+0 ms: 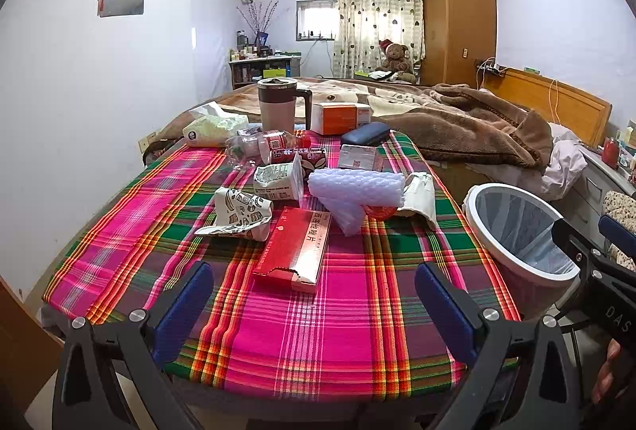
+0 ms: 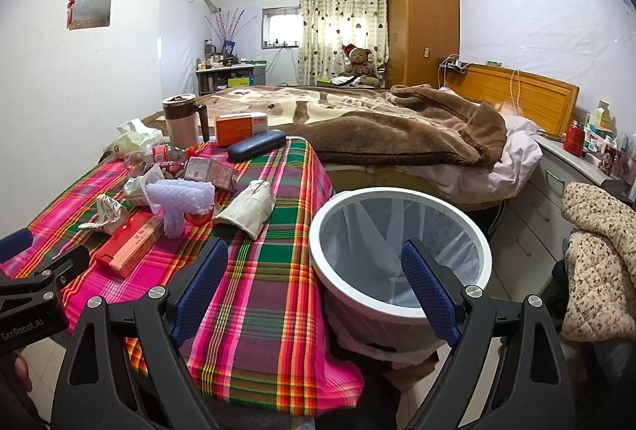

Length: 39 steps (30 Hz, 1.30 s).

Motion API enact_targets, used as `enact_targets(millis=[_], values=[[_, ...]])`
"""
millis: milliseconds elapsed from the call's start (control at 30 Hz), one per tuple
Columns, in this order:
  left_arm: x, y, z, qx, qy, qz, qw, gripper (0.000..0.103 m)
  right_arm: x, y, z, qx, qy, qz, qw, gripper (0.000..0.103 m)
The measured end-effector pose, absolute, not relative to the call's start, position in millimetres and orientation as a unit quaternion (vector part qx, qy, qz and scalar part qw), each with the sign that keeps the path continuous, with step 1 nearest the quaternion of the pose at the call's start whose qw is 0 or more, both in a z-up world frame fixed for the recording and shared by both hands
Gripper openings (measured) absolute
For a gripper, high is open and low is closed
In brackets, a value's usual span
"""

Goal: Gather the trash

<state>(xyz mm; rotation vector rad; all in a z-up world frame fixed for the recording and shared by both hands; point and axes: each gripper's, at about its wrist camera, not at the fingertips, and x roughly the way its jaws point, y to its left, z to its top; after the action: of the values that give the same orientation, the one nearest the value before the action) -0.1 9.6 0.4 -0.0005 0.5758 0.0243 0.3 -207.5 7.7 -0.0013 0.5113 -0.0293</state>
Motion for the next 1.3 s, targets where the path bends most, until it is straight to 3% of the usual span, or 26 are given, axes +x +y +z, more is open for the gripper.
enact_targets(millis=[933,1300], values=[[7.2,12.7,-5.4,-0.003,0.292,0.013,0.956,0.103,-0.5,-211.9,9.0,-0.004,0.254,-0.015,0.967,0.091],[35.0,33.9,-27.5,-0.006,0.336,0.018,0.942,0.103,35.9,-210.7,-3.0,0.007,0.259,0.043,0.965,0.091]])
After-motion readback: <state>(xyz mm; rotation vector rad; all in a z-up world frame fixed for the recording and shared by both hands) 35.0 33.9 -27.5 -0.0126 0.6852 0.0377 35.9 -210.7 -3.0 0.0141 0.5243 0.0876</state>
